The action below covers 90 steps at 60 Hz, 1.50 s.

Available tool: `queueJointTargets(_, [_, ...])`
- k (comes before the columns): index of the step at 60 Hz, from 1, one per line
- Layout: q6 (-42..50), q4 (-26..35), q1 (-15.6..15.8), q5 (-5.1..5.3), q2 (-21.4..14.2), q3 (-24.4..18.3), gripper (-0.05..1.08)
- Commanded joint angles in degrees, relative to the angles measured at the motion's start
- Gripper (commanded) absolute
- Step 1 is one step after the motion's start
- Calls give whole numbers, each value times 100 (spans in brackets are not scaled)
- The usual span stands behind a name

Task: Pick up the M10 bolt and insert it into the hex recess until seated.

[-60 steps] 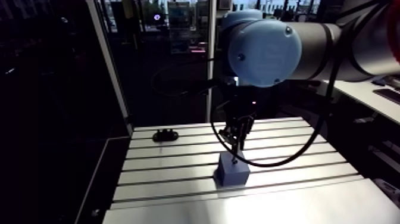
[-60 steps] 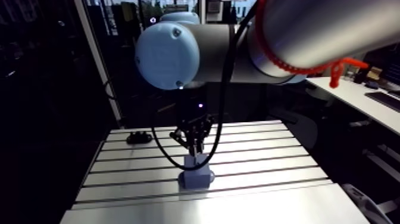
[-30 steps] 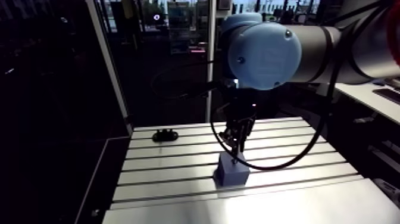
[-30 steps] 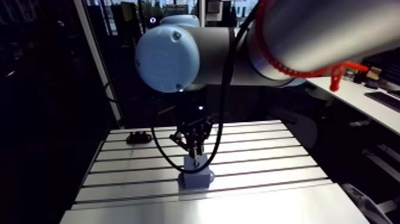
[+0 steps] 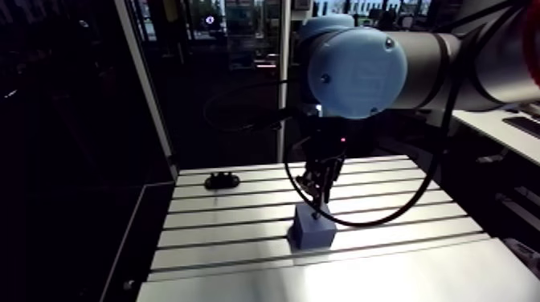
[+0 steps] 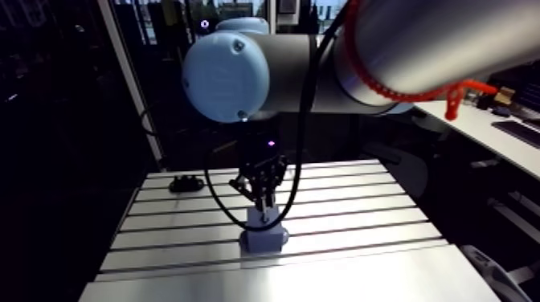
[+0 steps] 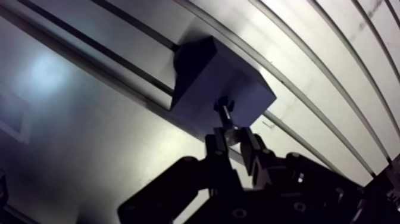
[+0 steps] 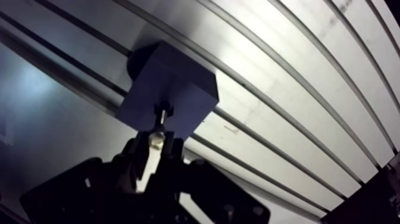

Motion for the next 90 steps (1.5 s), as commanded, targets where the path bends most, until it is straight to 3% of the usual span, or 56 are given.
queueJointTargets(1, [-8,-40,4,0,11,-29,101])
queueJointTargets(90, [0,-122,4,0,36,42,101])
